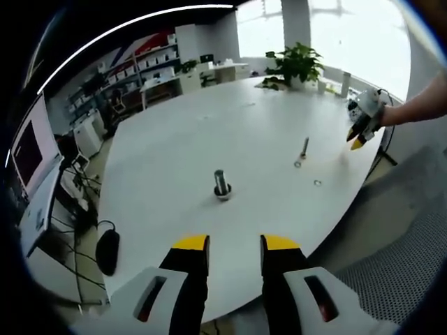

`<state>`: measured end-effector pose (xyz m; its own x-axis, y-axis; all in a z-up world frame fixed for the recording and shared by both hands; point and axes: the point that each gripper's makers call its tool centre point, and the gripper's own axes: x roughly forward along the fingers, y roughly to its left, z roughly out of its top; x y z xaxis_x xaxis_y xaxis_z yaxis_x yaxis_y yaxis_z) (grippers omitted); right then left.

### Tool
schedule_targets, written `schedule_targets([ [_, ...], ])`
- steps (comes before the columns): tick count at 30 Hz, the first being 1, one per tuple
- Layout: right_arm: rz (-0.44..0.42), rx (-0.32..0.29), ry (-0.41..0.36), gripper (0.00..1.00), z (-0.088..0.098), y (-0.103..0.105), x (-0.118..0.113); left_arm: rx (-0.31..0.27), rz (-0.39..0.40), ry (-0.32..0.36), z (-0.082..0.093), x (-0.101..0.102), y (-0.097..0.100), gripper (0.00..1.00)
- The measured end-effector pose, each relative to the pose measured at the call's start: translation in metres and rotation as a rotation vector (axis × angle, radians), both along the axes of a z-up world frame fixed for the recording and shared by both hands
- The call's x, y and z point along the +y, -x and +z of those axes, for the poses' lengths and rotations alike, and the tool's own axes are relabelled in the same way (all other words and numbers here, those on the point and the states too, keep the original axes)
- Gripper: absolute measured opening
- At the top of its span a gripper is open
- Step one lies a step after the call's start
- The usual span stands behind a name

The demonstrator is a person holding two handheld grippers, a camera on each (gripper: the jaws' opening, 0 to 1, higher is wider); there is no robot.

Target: Place the washer onto the threaded stud by aligning its center hole with the stud, sliding it down to the base, and recovering from edge contact or off-axis alignment until the washer reaches the visible bottom stop.

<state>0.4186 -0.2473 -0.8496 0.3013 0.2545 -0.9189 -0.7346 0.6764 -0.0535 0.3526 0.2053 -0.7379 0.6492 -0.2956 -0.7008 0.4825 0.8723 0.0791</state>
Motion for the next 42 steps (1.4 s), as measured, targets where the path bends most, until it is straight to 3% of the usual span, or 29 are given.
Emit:
schedule_targets([
  [22, -0.203, 0.001, 0.038, 0.27, -0.003, 0.009, -0.103, 0.060, -0.036, -0.029, -0.012, -0.005, 0.006, 0.27],
  [33, -0.232, 0.035, 0.039, 0.27, -0.018, 0.004, -0.098, 0.071, -0.041, -0.033, -0.014, -0.005, 0.008, 0.27],
  [38, -0.247, 0.031, 0.033, 0.26, -0.017, -0.006, -0.098, 0.073, -0.042, -0.034, -0.016, -0.004, 0.008, 0.27],
  [41, -0.255, 0.044, 0.035, 0.25, -0.018, -0.007, -0.100, 0.071, -0.044, -0.032, -0.015, -0.005, 0.008, 0.27],
  [42, -0.284, 0.076, 0.011, 0.24, -0.019, -0.004, -0.097, 0.072, -0.044, -0.031, -0.015, -0.005, 0.008, 0.27],
])
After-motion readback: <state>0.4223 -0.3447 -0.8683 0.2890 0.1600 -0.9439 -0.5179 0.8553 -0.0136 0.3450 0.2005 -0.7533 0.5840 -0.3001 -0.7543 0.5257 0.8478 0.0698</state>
